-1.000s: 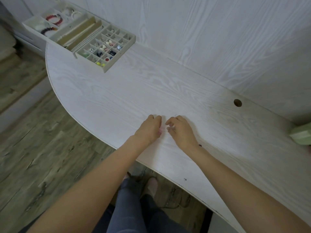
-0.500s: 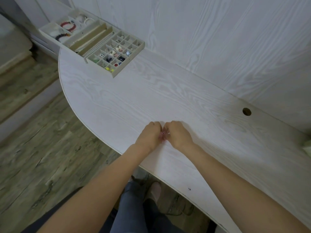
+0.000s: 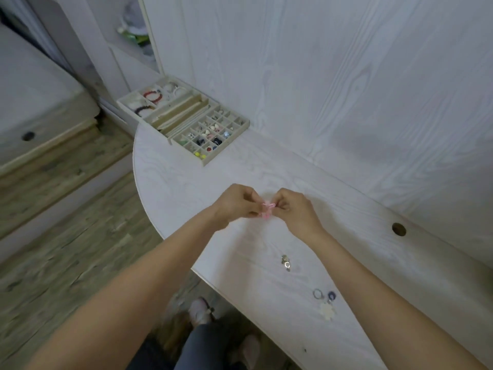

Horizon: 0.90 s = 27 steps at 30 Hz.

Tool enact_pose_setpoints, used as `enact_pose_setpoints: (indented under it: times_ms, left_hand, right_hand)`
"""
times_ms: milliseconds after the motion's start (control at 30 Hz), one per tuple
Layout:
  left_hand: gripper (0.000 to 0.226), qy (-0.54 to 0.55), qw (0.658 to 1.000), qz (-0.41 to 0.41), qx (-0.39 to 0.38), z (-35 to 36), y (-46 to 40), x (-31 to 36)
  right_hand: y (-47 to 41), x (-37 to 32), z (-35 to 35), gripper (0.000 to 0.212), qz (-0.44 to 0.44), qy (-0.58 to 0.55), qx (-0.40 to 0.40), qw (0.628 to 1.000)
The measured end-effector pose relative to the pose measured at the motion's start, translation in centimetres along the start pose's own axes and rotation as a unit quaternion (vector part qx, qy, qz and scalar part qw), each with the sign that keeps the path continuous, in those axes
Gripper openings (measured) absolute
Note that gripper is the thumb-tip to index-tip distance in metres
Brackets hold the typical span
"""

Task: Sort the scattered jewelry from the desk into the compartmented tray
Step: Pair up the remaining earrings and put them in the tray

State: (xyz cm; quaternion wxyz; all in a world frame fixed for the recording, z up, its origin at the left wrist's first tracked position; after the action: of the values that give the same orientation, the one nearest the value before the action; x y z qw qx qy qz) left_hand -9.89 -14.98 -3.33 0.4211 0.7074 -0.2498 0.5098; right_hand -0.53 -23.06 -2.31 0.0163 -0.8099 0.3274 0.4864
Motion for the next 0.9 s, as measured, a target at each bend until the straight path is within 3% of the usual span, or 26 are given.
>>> enact_pose_setpoints:
  times_ms: [200, 333, 433, 700, 900]
  left_hand:
    - [0.005, 0.146, 0.988, -0.008, 0.049, -5.7, -1.7, 3.9]
    - [0.01, 0.191, 0.975, -0.004, 0.113, -11.3, -4.0, 4.6]
    - [0.01, 0.166, 0.976, -0.007, 0.14, -15.7, -7.0, 4.3]
    - [0.015, 0.088, 0.984, -0.015, 0.156, -23.9, -16.4, 4.1]
    - [0.012, 0.015, 0.992, -0.018, 0.123, -25.7, -23.9, 3.6]
  right_hand:
    - [-4.0, -6.2, -1.3, 0.025, -0.014, -0.2, -0.007, 0.98]
    - [-8.2, -8.3, 0.9, 0.021, 0.035, -0.379, -0.083, 0.921]
    - [-12.0, -9.6, 2.5, 0.019, 0.062, -0.481, -0.097, 0.869]
    - [-20.9, -11.5, 3.5, 0.015, 0.073, -0.511, -0.024, 0.856]
    - [-25.2, -10.1, 3.7, 0.018, 0.114, -0.527, 0.035, 0.841]
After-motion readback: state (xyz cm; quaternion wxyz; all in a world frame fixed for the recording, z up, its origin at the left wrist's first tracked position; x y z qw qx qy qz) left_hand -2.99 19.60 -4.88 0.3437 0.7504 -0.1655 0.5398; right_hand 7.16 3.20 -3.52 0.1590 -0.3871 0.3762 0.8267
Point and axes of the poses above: each hand's wrist, its own y-axis away from the middle knuckle, its own z-axis out of the palm, x = y × z, the point moved 10 cm from there along -y, towards the middle knuckle, and after that the axes turned 5 degrees about z, right-handed, at the moved point
